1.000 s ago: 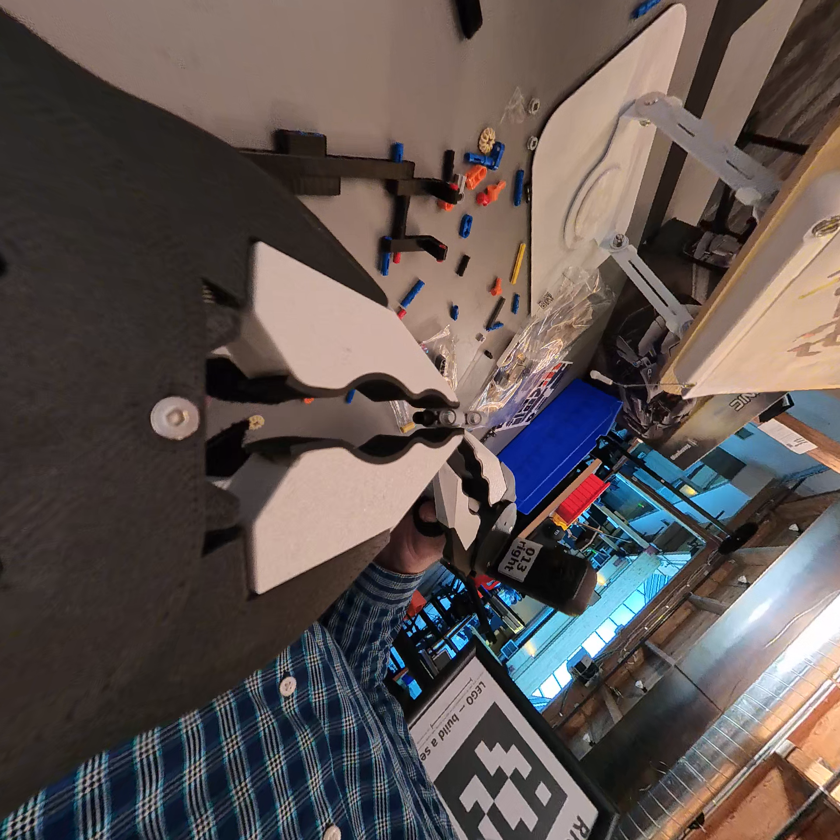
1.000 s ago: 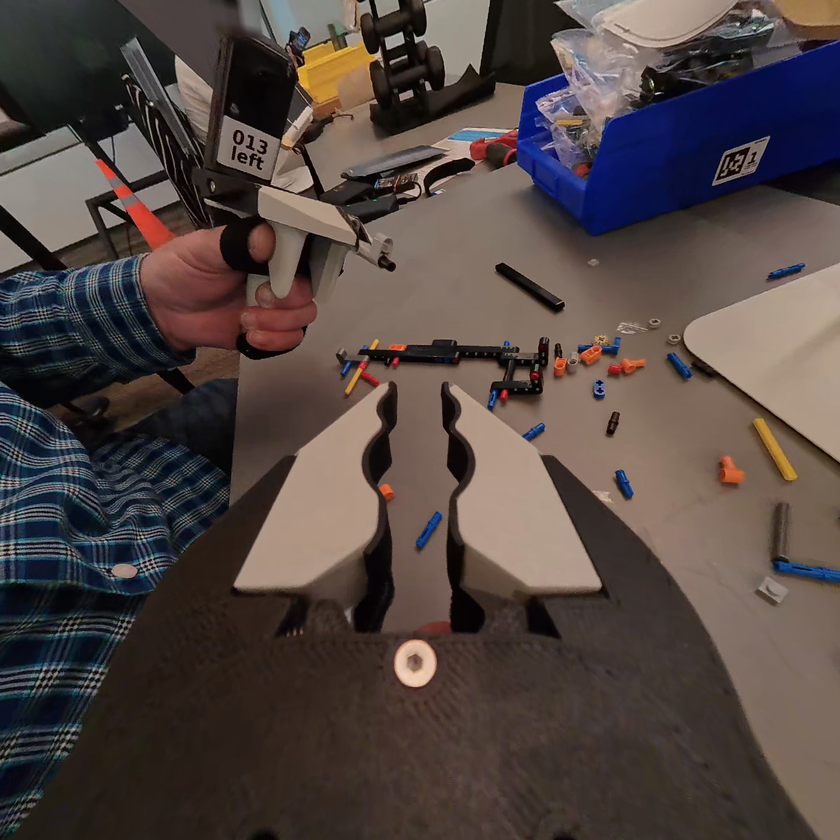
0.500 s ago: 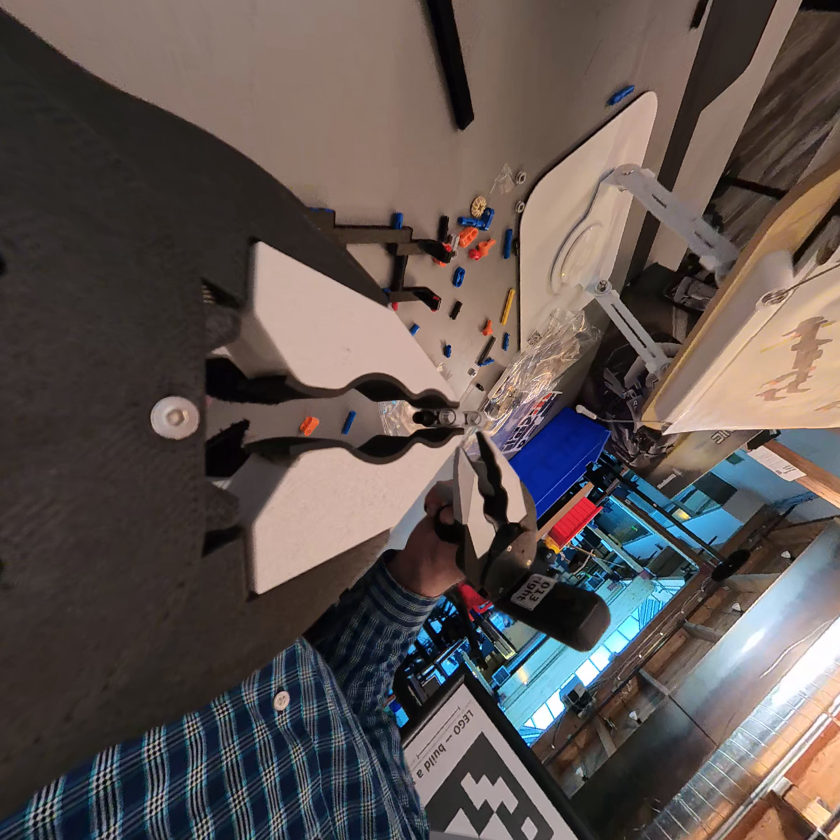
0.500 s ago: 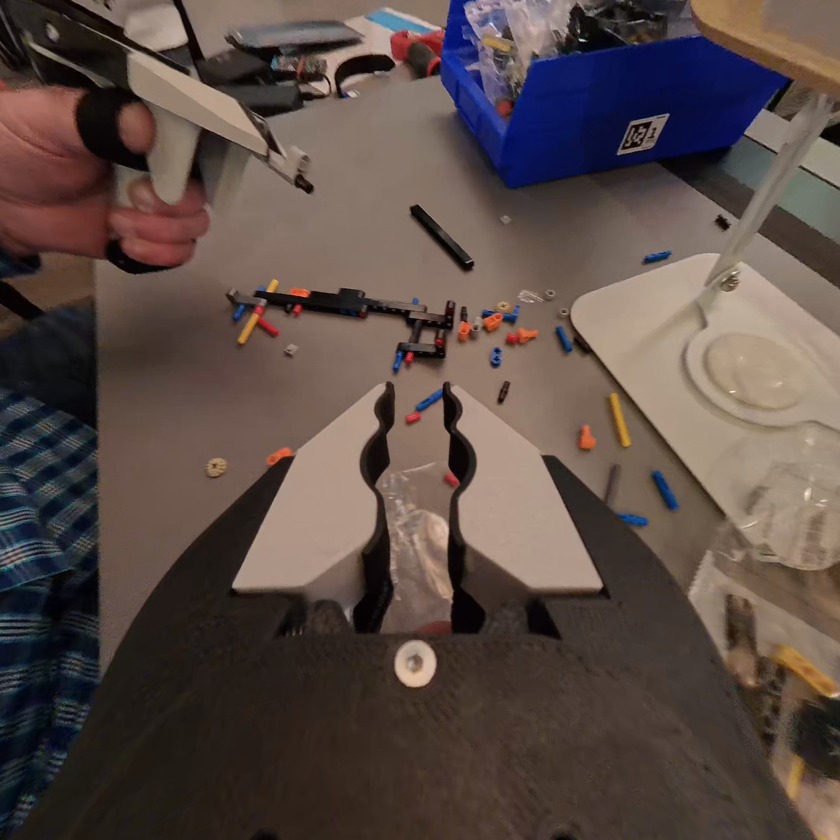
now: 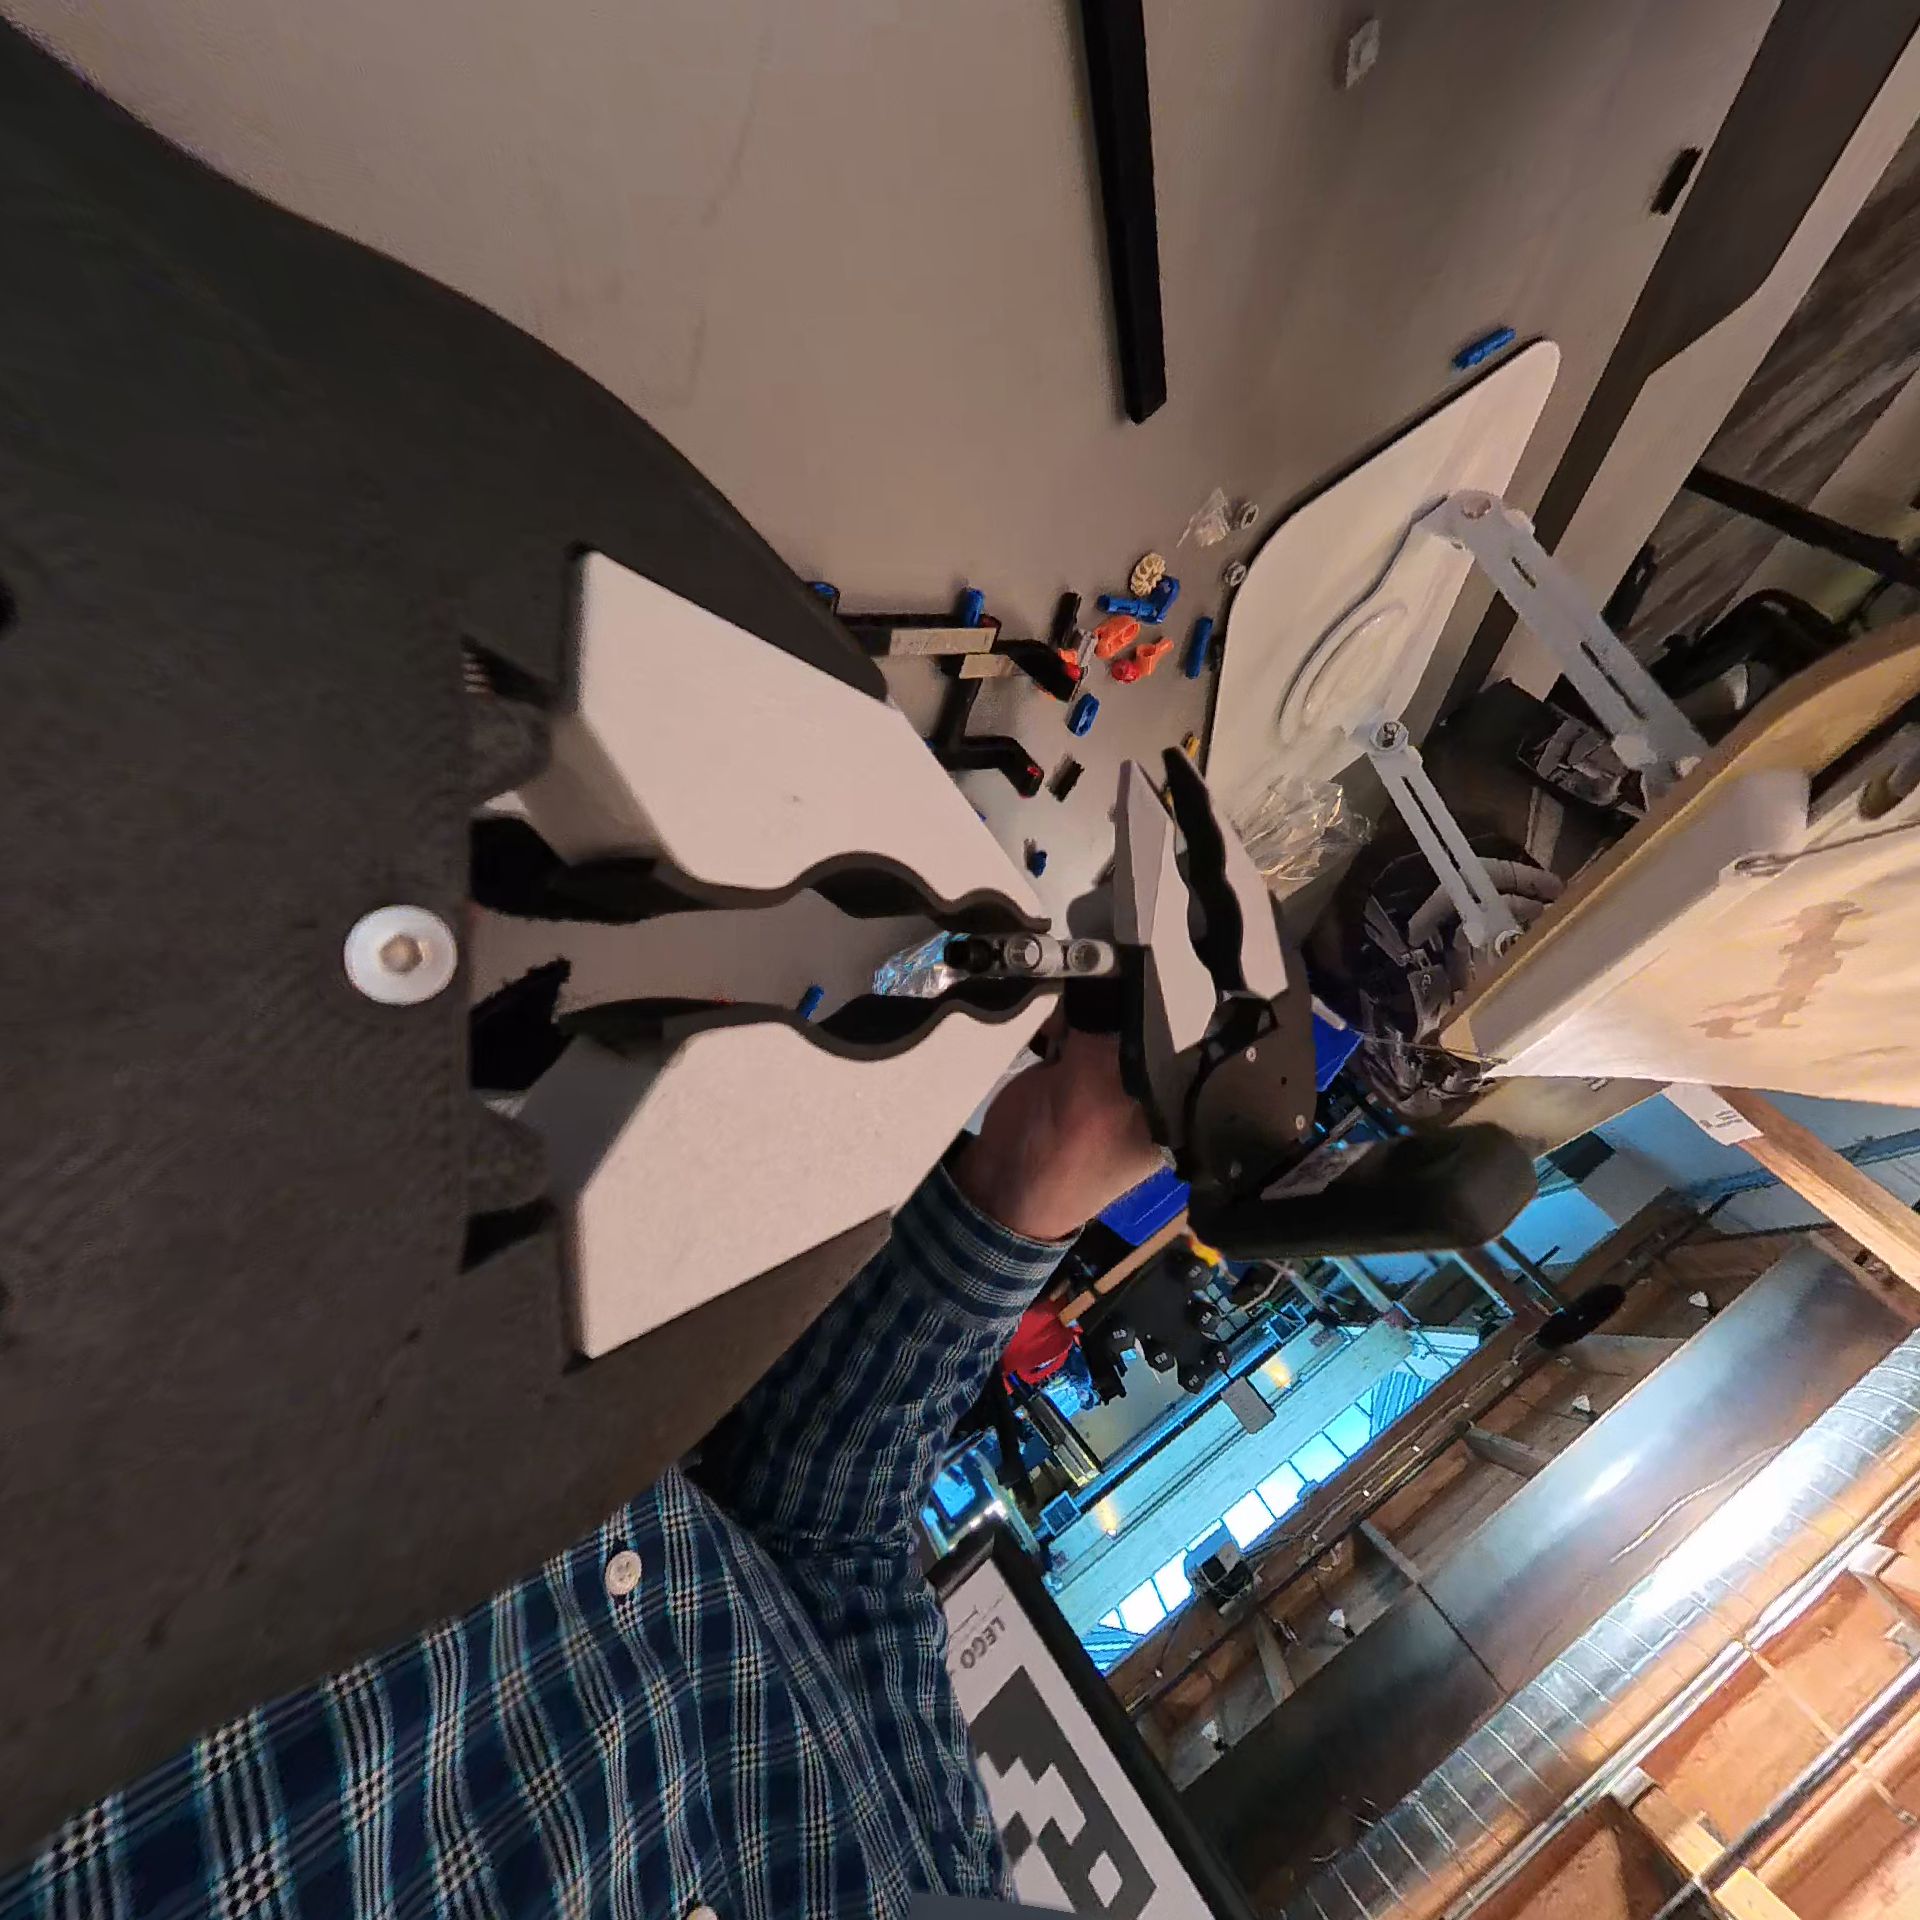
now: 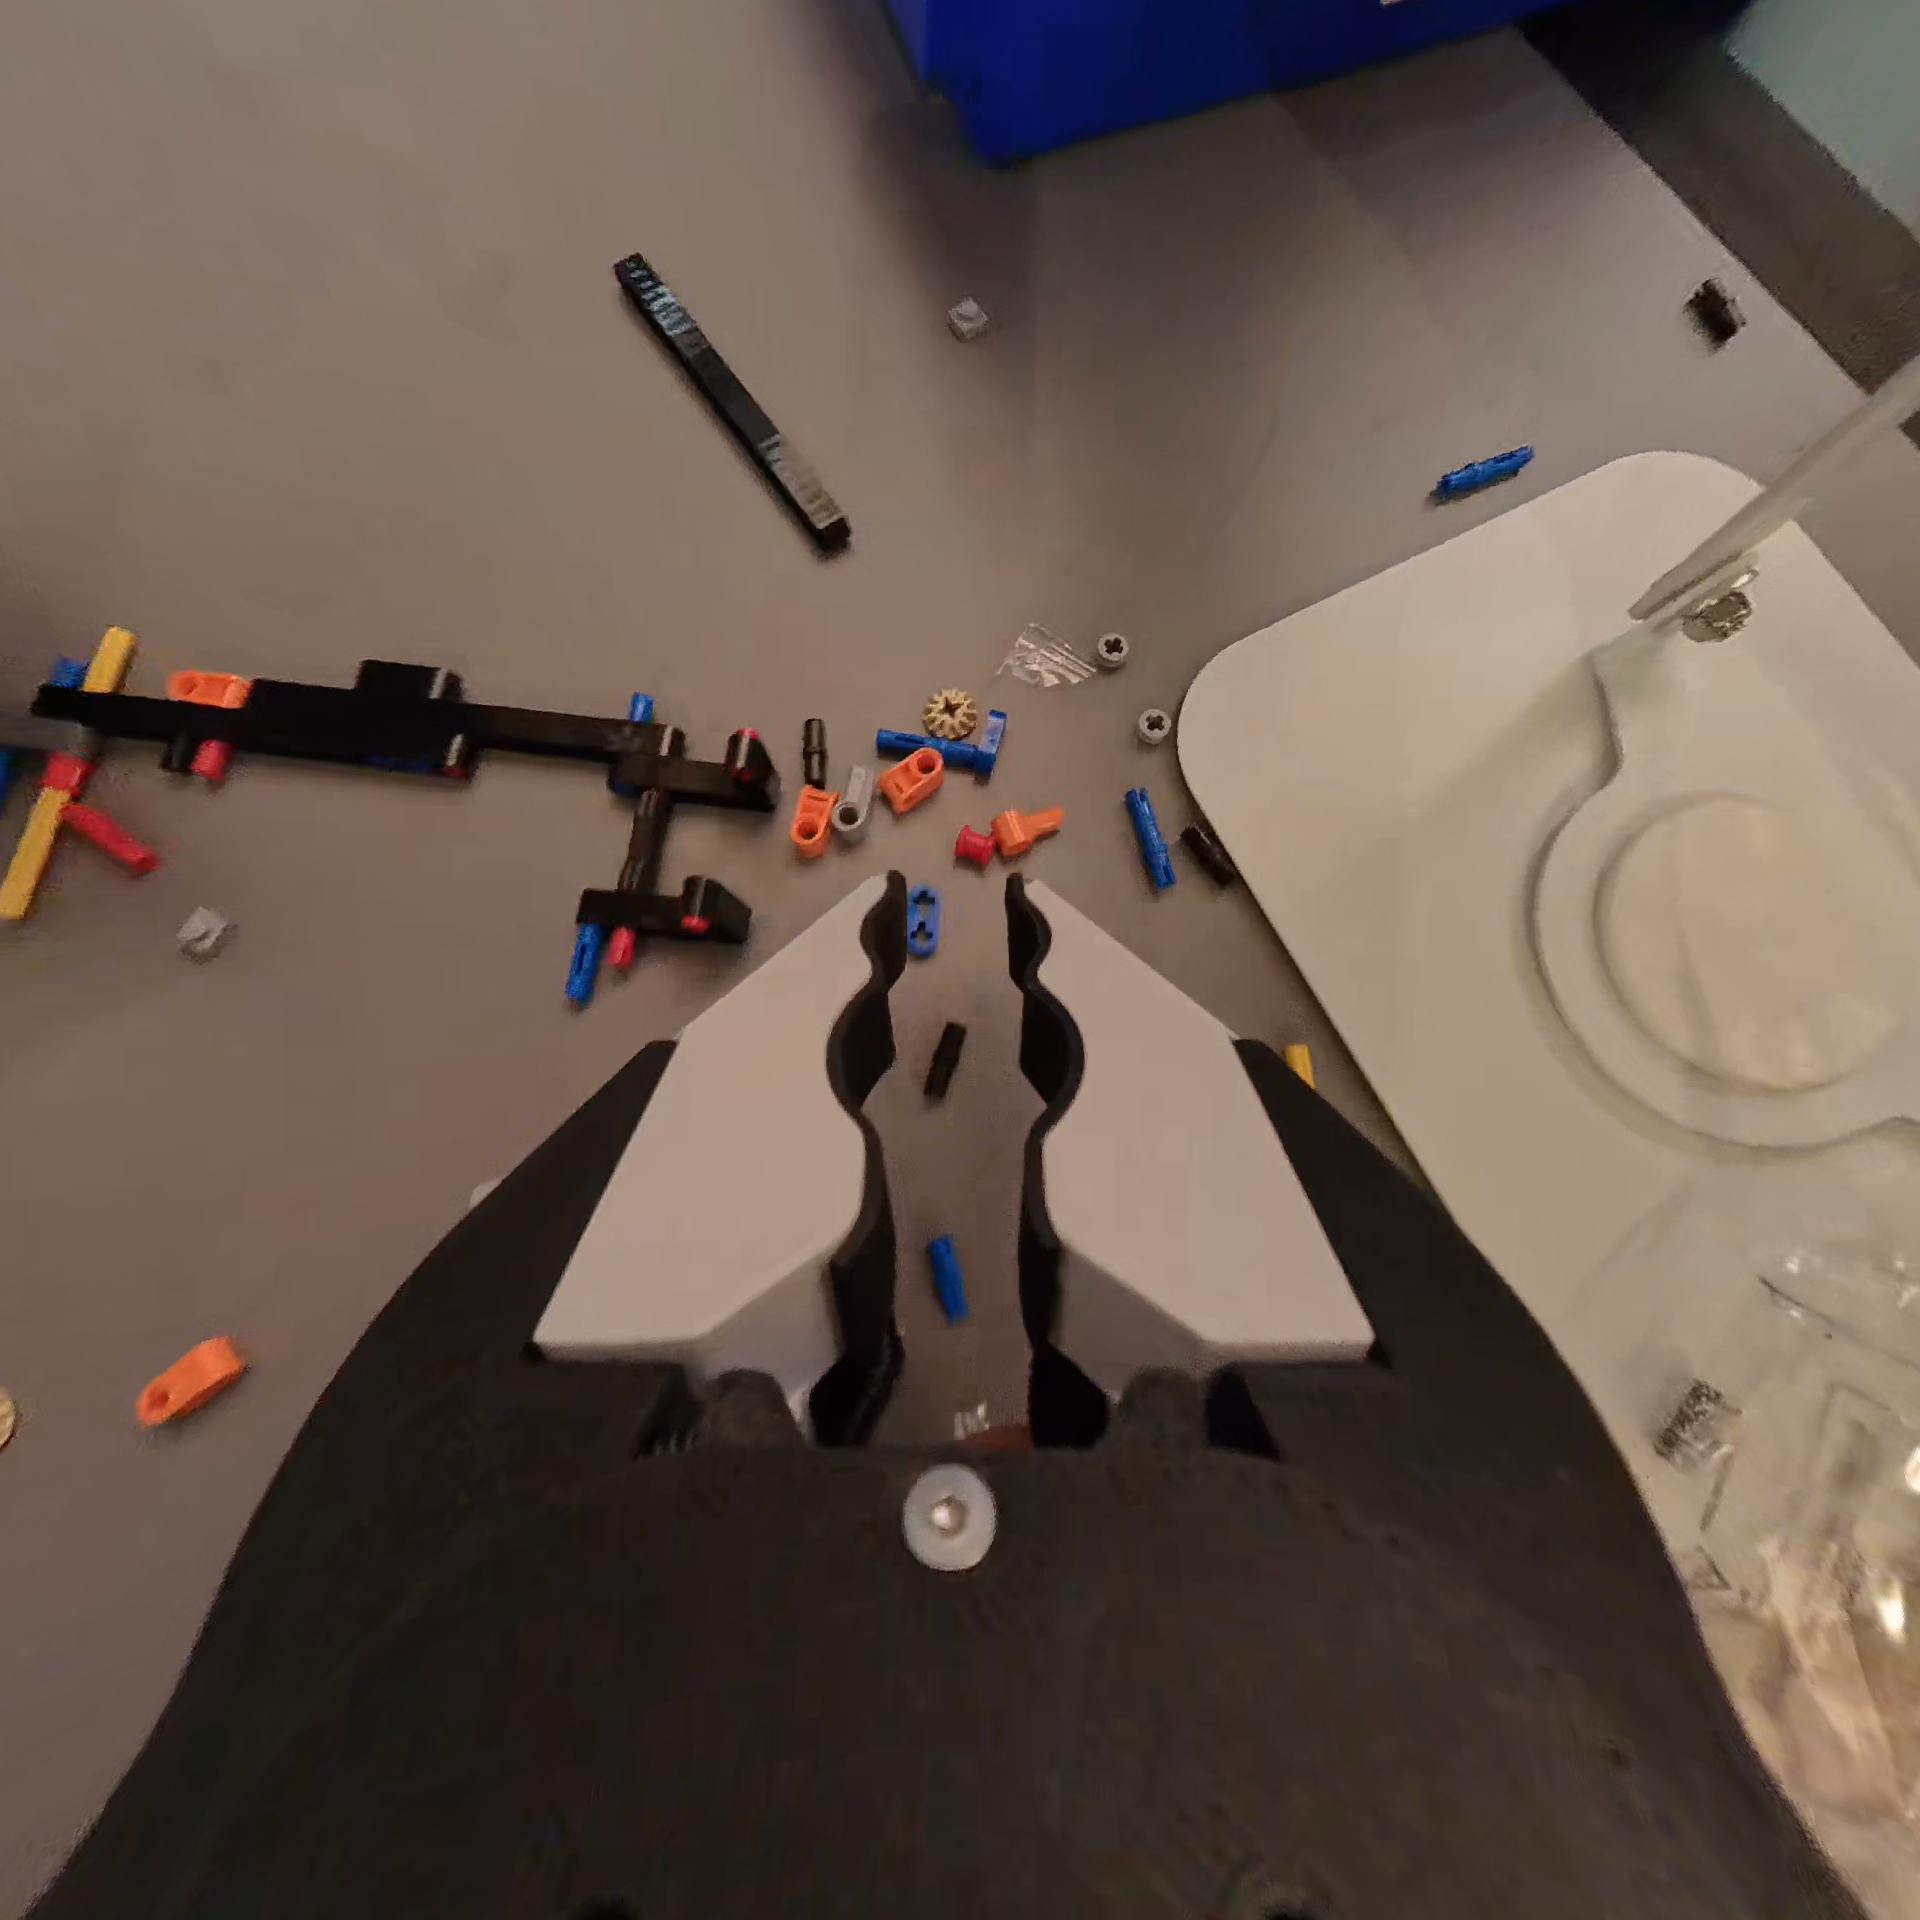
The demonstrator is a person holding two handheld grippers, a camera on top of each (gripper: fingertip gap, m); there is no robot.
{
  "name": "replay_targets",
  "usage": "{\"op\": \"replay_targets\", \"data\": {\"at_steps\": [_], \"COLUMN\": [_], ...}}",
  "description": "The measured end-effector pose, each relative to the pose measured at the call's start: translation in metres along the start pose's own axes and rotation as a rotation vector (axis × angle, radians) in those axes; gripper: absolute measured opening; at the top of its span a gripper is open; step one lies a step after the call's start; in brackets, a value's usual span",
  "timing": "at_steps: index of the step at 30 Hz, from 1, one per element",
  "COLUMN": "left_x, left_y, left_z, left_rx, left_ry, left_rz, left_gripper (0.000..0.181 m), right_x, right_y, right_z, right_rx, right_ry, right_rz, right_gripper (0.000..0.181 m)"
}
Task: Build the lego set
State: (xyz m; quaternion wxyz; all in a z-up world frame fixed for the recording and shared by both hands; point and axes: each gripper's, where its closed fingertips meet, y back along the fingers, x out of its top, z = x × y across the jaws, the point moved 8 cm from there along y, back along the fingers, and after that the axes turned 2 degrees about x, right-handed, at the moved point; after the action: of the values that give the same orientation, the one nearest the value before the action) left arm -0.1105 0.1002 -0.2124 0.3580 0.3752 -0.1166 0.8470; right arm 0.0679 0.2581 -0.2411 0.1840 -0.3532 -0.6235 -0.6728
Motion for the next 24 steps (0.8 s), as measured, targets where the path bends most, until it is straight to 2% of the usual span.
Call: {"op": "replay_targets", "data": {"at_steps": [3,6,17,24], "left_x": [0.001,0.002,0.001,-0.001], "left_y": [0.002,0.002,0.003,0.002], "left_z": [-0.006,-0.01,-0.019,-0.02], "left_rx": [-0.004,-0.008,-0.008,-0.01], "left_ry": [0.023,0.034,0.065,0.069], "left_rz": [0.012,0.014,0.015,0.006], "left_gripper": [0.005,0.005,0.005,0.005], "right_x": [0.002,0.002,0.013,0.007], "right_y": [-0.012,-0.018,-0.034,-0.04], "right_z": [0.003,0.007,0.001,-0.001], "right_rx": [0.011,-0.019,0.093,0.098], "right_ry": [-0.014,0.006,0.014,0.041], "right_rz": [-0.023,-0.048,-0.032,-0.077], "right_gripper": [0.02,0.015,0.017,0.005]}}
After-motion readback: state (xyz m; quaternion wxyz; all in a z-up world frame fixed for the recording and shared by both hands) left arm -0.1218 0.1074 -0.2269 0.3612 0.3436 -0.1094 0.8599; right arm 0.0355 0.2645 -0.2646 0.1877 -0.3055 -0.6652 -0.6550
